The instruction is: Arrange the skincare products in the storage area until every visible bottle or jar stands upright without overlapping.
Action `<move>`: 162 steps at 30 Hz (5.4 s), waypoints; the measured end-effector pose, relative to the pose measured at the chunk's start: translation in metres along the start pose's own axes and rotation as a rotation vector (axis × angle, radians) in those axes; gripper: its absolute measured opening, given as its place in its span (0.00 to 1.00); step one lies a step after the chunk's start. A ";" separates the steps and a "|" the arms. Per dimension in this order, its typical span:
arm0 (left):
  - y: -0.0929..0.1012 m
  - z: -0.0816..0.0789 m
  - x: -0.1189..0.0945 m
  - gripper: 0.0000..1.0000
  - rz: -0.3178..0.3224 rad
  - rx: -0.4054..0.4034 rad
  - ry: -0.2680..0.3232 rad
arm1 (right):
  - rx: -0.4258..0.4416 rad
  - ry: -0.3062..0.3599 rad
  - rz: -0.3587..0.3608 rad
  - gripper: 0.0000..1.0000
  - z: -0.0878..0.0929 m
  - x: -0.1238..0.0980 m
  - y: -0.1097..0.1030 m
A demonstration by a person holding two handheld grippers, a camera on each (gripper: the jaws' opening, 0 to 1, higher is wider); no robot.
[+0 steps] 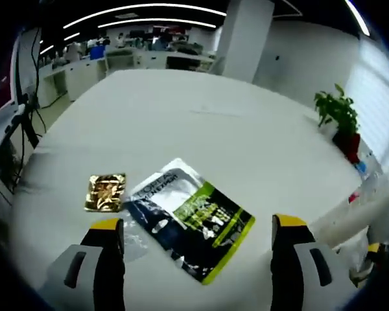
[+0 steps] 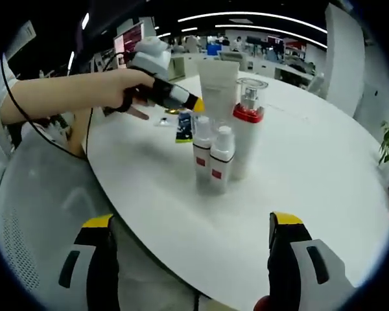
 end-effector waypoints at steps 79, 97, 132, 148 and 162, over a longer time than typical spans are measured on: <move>-0.031 0.019 0.036 0.01 0.090 -0.042 0.067 | 0.087 0.037 0.017 0.96 0.001 -0.003 0.007; -0.045 0.020 -0.046 0.00 0.175 0.048 0.201 | 0.046 0.110 0.011 0.96 -0.026 -0.012 -0.008; 0.003 0.018 -0.213 0.00 0.430 0.412 0.477 | 0.292 0.521 -0.292 0.80 -0.111 -0.008 -0.052; 0.041 0.024 -0.256 0.00 0.517 0.603 0.568 | 0.475 0.660 -0.367 0.74 -0.130 -0.020 -0.057; 0.068 0.036 -0.270 0.00 0.480 0.728 0.590 | 0.592 0.711 -0.428 0.45 -0.127 -0.031 -0.049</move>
Point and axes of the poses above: the point that each gripper's makers call its tool centre point, and the gripper's own axes: x roughly forward along the fingers, y roughly to its right, z roughly out of its underside, the point moved 6 cm from there along -x, roughly backward along the fingers, and after that the axes turned 5 degrees about -z, right-handed, at the moved point
